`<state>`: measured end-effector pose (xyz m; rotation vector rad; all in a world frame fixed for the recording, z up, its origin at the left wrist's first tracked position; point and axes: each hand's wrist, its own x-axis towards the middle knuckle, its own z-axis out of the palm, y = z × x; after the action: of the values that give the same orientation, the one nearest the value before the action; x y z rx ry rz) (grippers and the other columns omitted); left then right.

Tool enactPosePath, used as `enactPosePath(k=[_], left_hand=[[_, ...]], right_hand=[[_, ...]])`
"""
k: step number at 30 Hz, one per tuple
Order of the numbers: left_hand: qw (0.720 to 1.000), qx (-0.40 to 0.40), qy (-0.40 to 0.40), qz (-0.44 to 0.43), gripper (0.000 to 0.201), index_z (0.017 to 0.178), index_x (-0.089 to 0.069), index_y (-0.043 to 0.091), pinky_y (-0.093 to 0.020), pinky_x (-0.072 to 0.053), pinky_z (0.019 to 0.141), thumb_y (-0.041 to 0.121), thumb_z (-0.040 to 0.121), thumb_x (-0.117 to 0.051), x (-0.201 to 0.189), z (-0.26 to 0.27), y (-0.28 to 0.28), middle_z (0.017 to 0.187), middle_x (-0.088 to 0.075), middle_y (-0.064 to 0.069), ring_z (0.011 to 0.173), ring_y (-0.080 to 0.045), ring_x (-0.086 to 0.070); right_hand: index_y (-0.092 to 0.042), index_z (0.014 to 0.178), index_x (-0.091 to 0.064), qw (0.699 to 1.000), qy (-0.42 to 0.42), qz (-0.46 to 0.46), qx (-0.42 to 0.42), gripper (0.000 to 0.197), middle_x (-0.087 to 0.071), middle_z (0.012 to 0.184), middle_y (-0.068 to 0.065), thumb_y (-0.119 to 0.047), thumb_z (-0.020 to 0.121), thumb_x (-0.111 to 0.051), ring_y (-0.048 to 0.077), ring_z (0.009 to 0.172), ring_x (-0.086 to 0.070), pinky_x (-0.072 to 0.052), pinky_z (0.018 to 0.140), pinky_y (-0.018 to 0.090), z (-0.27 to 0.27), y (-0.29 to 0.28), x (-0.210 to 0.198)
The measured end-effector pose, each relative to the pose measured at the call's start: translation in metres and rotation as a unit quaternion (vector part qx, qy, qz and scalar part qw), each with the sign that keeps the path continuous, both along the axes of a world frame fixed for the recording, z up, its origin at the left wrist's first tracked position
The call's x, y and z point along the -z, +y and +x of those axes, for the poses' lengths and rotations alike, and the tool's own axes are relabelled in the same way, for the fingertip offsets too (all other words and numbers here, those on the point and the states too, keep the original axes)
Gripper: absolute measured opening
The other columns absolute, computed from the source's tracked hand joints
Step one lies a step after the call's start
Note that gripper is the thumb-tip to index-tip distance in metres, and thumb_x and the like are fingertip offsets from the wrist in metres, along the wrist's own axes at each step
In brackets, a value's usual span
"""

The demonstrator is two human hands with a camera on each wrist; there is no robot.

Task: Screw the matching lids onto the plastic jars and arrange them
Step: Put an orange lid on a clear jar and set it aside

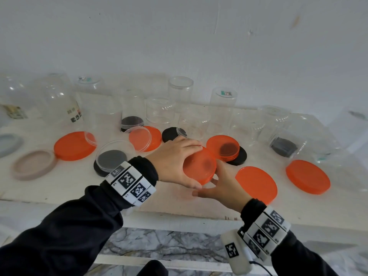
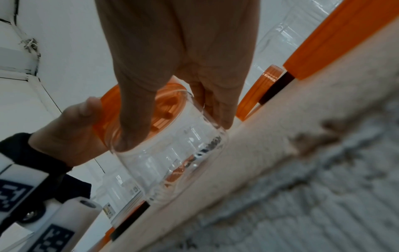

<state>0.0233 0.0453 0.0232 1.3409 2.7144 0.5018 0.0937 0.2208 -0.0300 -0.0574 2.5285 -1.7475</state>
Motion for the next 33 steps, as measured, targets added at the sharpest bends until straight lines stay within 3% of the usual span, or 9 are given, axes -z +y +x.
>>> enactPosePath(k=[8, 12, 15, 17, 20, 25, 28, 31, 33], left_hand=[[0.964, -0.056, -0.241, 0.101, 0.129, 0.146, -0.004, 0.026, -0.031, -0.018, 0.115, 0.033, 0.049, -0.090, 0.015, -0.008, -0.026, 0.151, -0.013, 0.011, 0.137, -0.005, -0.016], [0.934, -0.049, -0.334, 0.113, 0.142, 0.145, -0.002, 0.030, -0.034, -0.022, 0.114, 0.059, 0.033, -0.085, 0.028, -0.015, -0.039, 0.149, -0.018, 0.012, 0.136, -0.005, -0.024], [0.916, -0.022, -0.378, 0.133, 0.133, 0.141, -0.006, 0.031, -0.020, -0.032, 0.107, 0.059, 0.037, -0.084, 0.025, -0.017, -0.034, 0.140, -0.026, 0.017, 0.129, 0.005, -0.032], [0.911, -0.005, -0.388, 0.143, 0.115, 0.133, -0.013, 0.034, -0.006, -0.036, 0.093, 0.034, 0.048, -0.090, 0.023, -0.020, -0.030, 0.131, -0.029, 0.019, 0.114, 0.022, -0.037], [0.916, -0.013, -0.383, 0.123, 0.091, 0.125, -0.023, 0.032, 0.000, -0.036, 0.083, -0.005, 0.064, -0.079, 0.023, -0.025, -0.028, 0.121, -0.039, 0.020, 0.100, 0.027, -0.043], [0.923, -0.021, -0.364, 0.126, 0.078, 0.110, -0.033, 0.040, 0.004, -0.035, 0.077, -0.007, 0.065, -0.077, 0.022, -0.028, -0.026, 0.111, -0.044, 0.024, 0.090, 0.031, -0.043], [0.917, -0.011, -0.377, 0.128, 0.081, 0.112, -0.032, 0.045, 0.004, -0.033, 0.080, -0.004, 0.066, -0.078, 0.024, -0.027, -0.027, 0.115, -0.042, 0.023, 0.096, 0.029, -0.042], [0.916, -0.013, -0.387, 0.105, 0.086, 0.118, -0.031, 0.047, -0.002, -0.034, 0.089, 0.017, 0.058, -0.086, 0.025, -0.023, -0.028, 0.122, -0.041, 0.022, 0.109, 0.018, -0.041], [0.919, -0.022, -0.379, 0.109, 0.083, 0.114, -0.033, 0.046, 0.000, -0.034, 0.085, 0.010, 0.060, -0.085, 0.026, -0.023, -0.027, 0.118, -0.043, 0.022, 0.104, 0.019, -0.043]], right_hand=[[-0.025, 0.144, -0.008, 0.995, -0.022, 0.080, -0.063, 0.120, -0.024, 0.143, -0.006, -0.030, 0.053, -0.086, 0.007, 0.127, -0.033, -0.034, 0.105, 0.026, -0.002, 0.016, -0.034], [-0.029, 0.143, -0.015, 0.960, 0.022, 0.245, -0.133, 0.113, -0.023, 0.145, -0.007, -0.040, 0.055, -0.085, 0.010, 0.130, -0.031, -0.030, 0.109, 0.029, -0.012, 0.012, -0.079], [-0.034, 0.142, -0.021, 0.904, 0.042, 0.374, -0.204, 0.101, -0.024, 0.144, -0.005, -0.040, 0.062, -0.083, 0.014, 0.129, -0.032, -0.030, 0.105, 0.028, -0.026, -0.007, -0.098], [-0.040, 0.141, -0.021, 0.871, 0.026, 0.425, -0.245, 0.100, -0.028, 0.143, -0.003, -0.046, 0.062, -0.081, 0.019, 0.127, -0.035, -0.034, 0.106, 0.037, -0.036, -0.020, -0.101], [-0.040, 0.142, -0.019, 0.818, 0.002, 0.508, -0.272, 0.101, -0.037, 0.135, 0.001, -0.050, 0.063, -0.079, 0.022, 0.118, -0.041, -0.041, 0.098, 0.041, -0.044, -0.033, -0.102], [-0.041, 0.142, -0.023, 0.804, 0.008, 0.517, -0.295, 0.100, -0.037, 0.126, -0.001, -0.038, 0.061, -0.083, 0.019, 0.111, -0.038, -0.043, 0.094, 0.040, -0.048, -0.037, -0.108], [-0.043, 0.142, -0.023, 0.802, 0.011, 0.508, -0.314, 0.101, -0.033, 0.131, -0.004, -0.032, 0.062, -0.083, 0.017, 0.112, -0.035, -0.042, 0.095, 0.039, -0.048, -0.034, -0.109], [-0.042, 0.141, -0.023, 0.804, 0.007, 0.500, -0.321, 0.099, -0.029, 0.134, -0.006, -0.029, 0.063, -0.083, 0.016, 0.114, -0.035, -0.042, 0.095, 0.037, -0.046, -0.032, -0.107], [-0.042, 0.141, -0.023, 0.804, 0.007, 0.498, -0.324, 0.099, -0.028, 0.135, -0.007, -0.028, 0.064, -0.083, 0.016, 0.115, -0.034, -0.043, 0.094, 0.036, -0.047, -0.032, -0.106]])
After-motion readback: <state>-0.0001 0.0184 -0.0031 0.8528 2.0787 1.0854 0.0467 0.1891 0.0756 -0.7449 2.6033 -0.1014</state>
